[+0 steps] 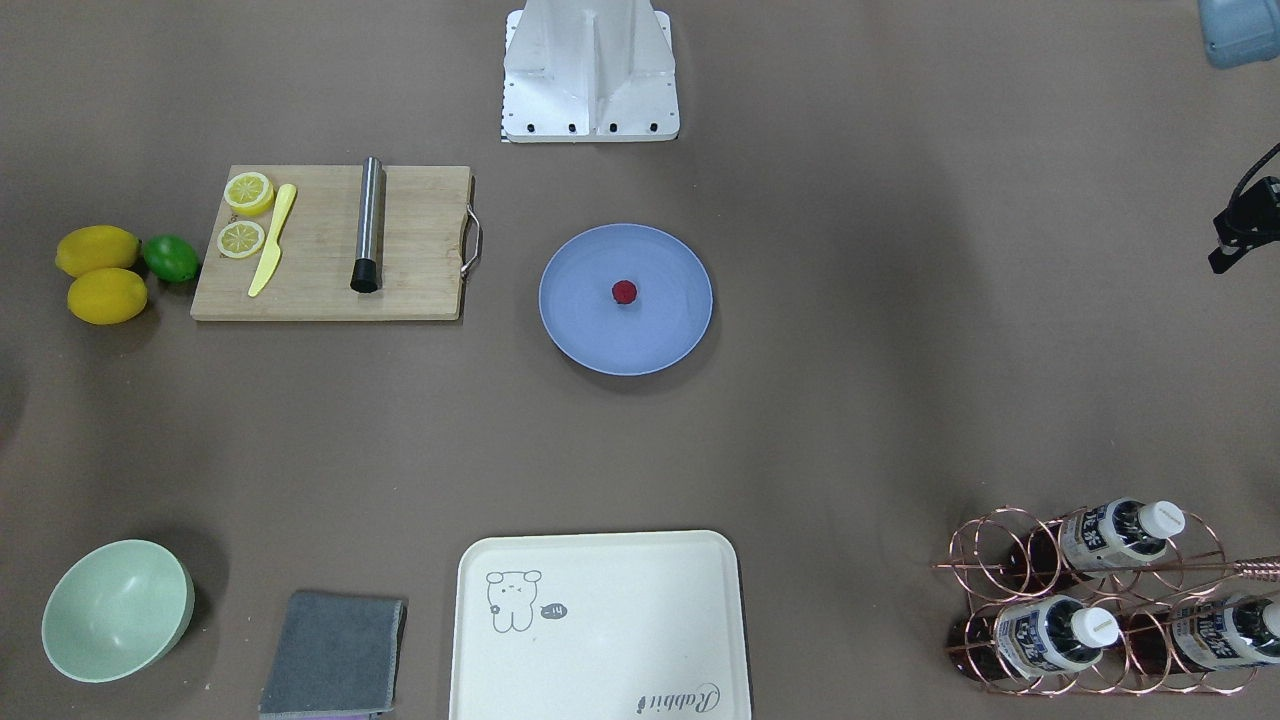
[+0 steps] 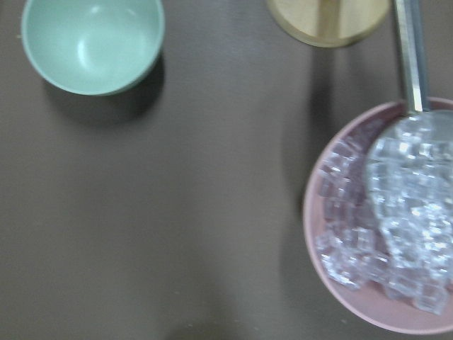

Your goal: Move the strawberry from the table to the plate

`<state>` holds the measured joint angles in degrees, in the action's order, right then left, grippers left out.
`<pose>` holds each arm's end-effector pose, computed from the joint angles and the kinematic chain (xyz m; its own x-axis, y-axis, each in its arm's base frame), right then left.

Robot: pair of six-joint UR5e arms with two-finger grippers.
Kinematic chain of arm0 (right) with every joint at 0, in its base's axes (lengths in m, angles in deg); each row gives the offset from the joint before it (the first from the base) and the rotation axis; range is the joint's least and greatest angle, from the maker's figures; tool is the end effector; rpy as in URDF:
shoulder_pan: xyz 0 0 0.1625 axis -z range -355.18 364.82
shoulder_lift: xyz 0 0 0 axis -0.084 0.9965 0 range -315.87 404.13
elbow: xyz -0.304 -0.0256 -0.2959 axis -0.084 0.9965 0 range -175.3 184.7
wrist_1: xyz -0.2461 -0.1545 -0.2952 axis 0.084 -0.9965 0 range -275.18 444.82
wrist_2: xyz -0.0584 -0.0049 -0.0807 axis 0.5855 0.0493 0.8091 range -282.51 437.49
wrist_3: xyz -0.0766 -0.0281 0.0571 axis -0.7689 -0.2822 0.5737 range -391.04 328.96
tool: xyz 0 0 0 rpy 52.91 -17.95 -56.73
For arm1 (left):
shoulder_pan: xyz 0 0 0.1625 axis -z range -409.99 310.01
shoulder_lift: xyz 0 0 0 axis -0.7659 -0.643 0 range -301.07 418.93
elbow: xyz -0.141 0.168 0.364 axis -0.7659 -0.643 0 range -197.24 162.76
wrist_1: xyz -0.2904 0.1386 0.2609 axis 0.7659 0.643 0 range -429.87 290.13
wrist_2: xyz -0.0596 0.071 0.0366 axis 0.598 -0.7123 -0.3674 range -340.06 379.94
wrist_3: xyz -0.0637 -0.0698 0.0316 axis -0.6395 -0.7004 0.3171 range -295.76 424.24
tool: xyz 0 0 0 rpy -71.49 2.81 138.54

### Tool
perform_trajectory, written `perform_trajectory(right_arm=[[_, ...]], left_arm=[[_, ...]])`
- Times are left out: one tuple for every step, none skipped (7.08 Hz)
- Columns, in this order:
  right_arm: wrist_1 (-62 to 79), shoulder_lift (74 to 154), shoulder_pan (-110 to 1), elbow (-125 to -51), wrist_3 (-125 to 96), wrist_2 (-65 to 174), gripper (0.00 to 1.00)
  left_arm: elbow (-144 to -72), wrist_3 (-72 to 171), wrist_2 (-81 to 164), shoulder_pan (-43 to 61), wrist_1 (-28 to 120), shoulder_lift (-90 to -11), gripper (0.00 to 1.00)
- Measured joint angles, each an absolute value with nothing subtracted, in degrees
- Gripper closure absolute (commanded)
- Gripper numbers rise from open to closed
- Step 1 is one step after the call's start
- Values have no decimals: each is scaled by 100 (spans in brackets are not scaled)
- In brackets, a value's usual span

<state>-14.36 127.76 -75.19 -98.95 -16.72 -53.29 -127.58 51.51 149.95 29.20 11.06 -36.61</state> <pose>-0.0244 -0.5316 0.5059 0.7441 -0.0052 0.6681 -0.0140 0.9996 0.0235 0.0280 -0.5153 0.4585 0.7393 0.1110 -0.6642 -0.0170 0.9891 0.1463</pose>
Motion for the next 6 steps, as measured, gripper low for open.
perform_trajectory(right_arm=[[-1754, 12857, -7885, -9817, -2016, -5308, 0], [-1889, 12938, -8165, -9730, -2190, -5316, 0], [-1921, 13079, -8412, -9770, -2330, -5337, 0], [-1881, 13299, -8589, -9939, -2486, -5341, 0], [-1726, 13546, -8666, -10092, -2603, -5327, 0], [-1542, 13687, -8696, -10140, -2663, -5309, 0]], left_arm=[[-12745, 5254, 15185, 3065, 1033, -3551, 3], [-12745, 5414, 15405, 3213, 1001, -3412, 3], [-12736, 5503, 15578, 3304, 993, -3326, 3], [-12714, 5537, 15644, 3337, 993, -3295, 3], [-12701, 5549, 15655, 3354, 993, -3279, 3], [-12711, 5552, 15651, 3367, 996, -3271, 2]])
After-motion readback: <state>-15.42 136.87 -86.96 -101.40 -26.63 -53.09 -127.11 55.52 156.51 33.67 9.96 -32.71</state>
